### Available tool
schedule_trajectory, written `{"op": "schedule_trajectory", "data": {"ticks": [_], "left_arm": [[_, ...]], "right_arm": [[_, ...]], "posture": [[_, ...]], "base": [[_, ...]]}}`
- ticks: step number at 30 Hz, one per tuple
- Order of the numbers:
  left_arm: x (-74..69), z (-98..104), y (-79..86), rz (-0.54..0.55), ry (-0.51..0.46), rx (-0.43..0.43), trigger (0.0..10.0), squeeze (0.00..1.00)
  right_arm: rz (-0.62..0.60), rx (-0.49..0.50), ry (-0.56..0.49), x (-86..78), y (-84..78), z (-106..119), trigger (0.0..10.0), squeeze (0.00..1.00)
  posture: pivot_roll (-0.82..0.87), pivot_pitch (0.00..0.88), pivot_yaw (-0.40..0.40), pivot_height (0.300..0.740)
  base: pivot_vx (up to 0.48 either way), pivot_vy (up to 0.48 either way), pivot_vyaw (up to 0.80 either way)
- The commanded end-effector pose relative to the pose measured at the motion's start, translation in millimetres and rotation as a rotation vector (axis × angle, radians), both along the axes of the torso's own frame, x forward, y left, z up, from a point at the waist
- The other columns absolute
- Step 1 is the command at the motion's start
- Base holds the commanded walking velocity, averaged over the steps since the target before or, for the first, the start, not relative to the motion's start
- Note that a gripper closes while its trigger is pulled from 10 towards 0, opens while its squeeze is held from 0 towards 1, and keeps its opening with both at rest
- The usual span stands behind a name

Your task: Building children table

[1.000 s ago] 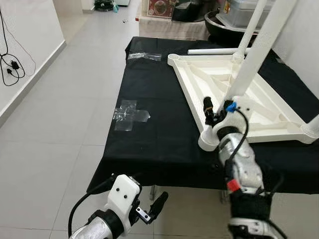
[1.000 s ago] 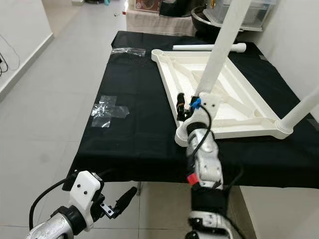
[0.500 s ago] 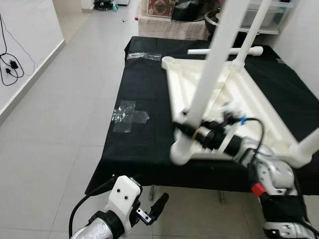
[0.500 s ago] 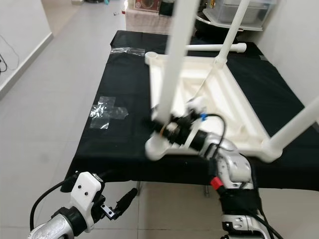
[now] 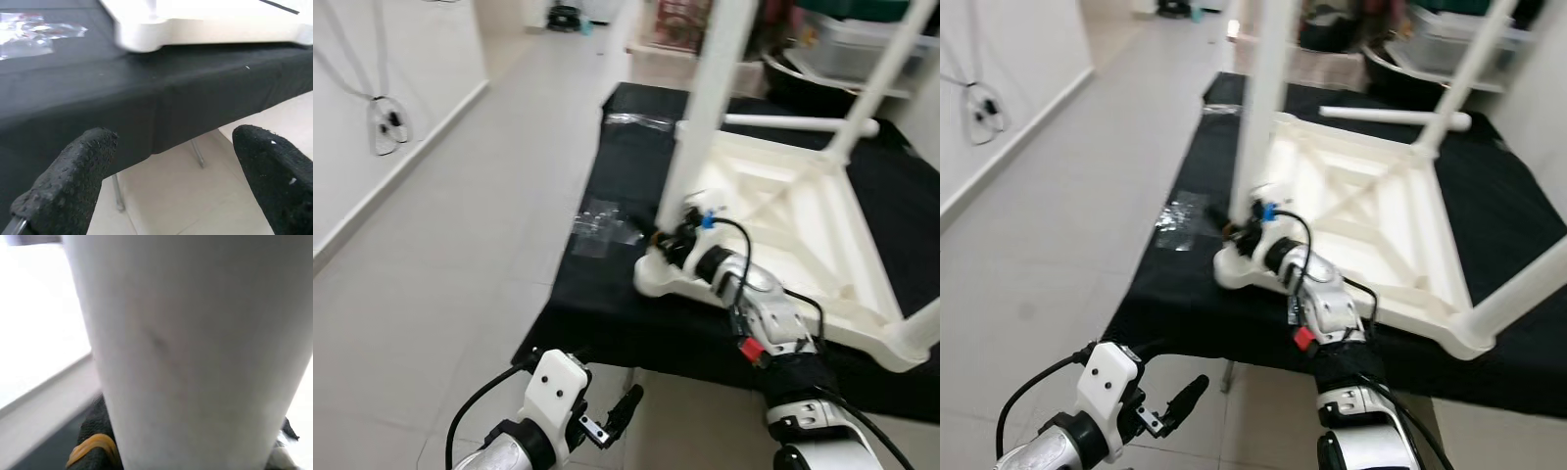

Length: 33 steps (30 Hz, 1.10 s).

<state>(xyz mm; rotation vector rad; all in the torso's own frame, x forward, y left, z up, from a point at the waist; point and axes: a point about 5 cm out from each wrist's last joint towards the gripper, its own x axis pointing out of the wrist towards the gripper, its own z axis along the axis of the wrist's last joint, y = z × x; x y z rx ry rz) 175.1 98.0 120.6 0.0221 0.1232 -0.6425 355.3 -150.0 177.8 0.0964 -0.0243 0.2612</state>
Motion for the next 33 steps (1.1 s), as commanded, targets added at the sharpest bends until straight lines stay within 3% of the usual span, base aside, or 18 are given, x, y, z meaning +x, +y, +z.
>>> {"op": "schedule_trajectory", "data": {"ticks": [1, 2, 3, 4, 7, 9, 12, 13, 15, 16, 19, 20, 27, 29, 33], "left_arm": [[-0.3, -2.3, -0.3, -0.012, 0.019, 0.002, 10.0, 0.00], [0.0, -2.6, -0.4, -0.013, 0.019, 0.002, 10.0, 0.00], [0.0, -2.6, -0.4, -0.013, 0.019, 0.002, 10.0, 0.00], [0.4, -2.5, -0.5, -0.014, 0.019, 0.002, 10.0, 0.00], [0.8, -2.6, -0.4, -0.015, 0.019, 0.003, 10.0, 0.00], [1.4, -2.7, -0.5, -0.015, 0.018, 0.005, 10.0, 0.00], [1.4, -2.7, -0.4, -0.013, 0.017, 0.006, 10.0, 0.00], [1.3, -2.5, -0.5, -0.013, 0.017, 0.006, 10.0, 0.00], [1.3, -2.6, -0.5, -0.013, 0.017, 0.005, 10.0, 0.00], [1.2, -2.6, -0.5, -0.013, 0.017, 0.005, 10.0, 0.00], [1.3, -2.5, -0.6, -0.012, 0.017, 0.005, 10.0, 0.00], [1.4, -2.4, -0.7, -0.012, 0.017, 0.004, 10.0, 0.00], [1.7, -2.4, -0.7, -0.011, 0.016, 0.003, 10.0, 0.00], [2.4, -2.4, -1.0, -0.010, 0.015, 0.001, 10.0, 0.00], [2.6, -2.4, -1.1, -0.009, 0.015, 0.001, 10.0, 0.00]], "right_arm": [[-0.218, 0.004, 0.028, -3.6, -27.6, -2.3, 0.0, 0.00], [-0.326, -0.016, 0.041, -9.7, -32.6, -6.0, 0.0, 0.00], [-0.326, -0.016, 0.041, -9.7, -32.6, -6.0, 0.0, 0.00], [-0.422, -0.028, 0.052, -16.5, -35.6, -8.4, 0.0, 0.00], [-0.518, -0.016, 0.073, -22.8, -35.0, -12.3, 0.0, 0.00], [-0.631, 0.012, 0.103, -33.5, -21.7, -16.9, 0.0, 0.00], [-0.645, 0.034, 0.127, -35.8, -8.2, -18.4, 0.0, 0.00], [-0.597, 0.068, 0.124, -33.5, 1.5, -17.4, 10.0, 0.00], [-0.554, 0.086, 0.104, -32.0, 10.2, -13.4, 10.0, 0.00], [-0.512, 0.087, 0.064, -30.7, 16.1, -7.7, 10.0, 1.00], [-0.495, 0.075, 0.018, -29.2, 17.6, -0.6, 10.0, 1.00], [-0.510, 0.047, -0.011, -28.4, 12.3, 2.5, 10.0, 0.00], [-0.538, -0.026, -0.051, -28.0, -2.3, 4.3, 10.0, 0.00], [-0.578, -0.094, -0.034, -42.1, -19.7, -5.7, 10.0, 0.00], [-0.550, -0.085, -0.041, -50.7, -20.9, -7.3, 10.0, 0.00]], "posture": [[0.13, 0.080, -0.116, 0.740], [0.13, 0.079, -0.114, 0.740], [0.13, 0.079, -0.114, 0.740], [0.13, 0.079, -0.115, 0.740], [0.13, 0.084, -0.114, 0.740], [0.13, 0.083, -0.116, 0.740], [0.13, 0.083, -0.115, 0.740], [0.13, 0.083, -0.116, 0.740], [0.13, 0.082, -0.119, 0.740], [0.13, 0.084, -0.116, 0.740], [0.13, 0.081, -0.120, 0.740], [0.13, 0.083, -0.121, 0.740], [0.12, 0.082, -0.120, 0.740], [0.12, 0.084, -0.121, 0.740], [0.12, 0.086, -0.118, 0.740]], "base": [[0.000, 0.000, 0.00], [0.000, 0.000, 0.00], [0.000, 0.000, 0.00], [0.000, 0.000, 0.00], [0.000, 0.000, 0.00], [0.000, 0.000, 0.00], [0.000, 0.000, 0.00], [0.000, 0.000, 0.00], [0.000, 0.000, 0.00], [0.000, 0.000, 0.00], [0.000, 0.000, 0.00], [0.000, 0.000, 0.00], [0.000, 0.000, 0.00], [0.000, 0.000, 0.00], [0.000, 0.000, 0.00]]}}
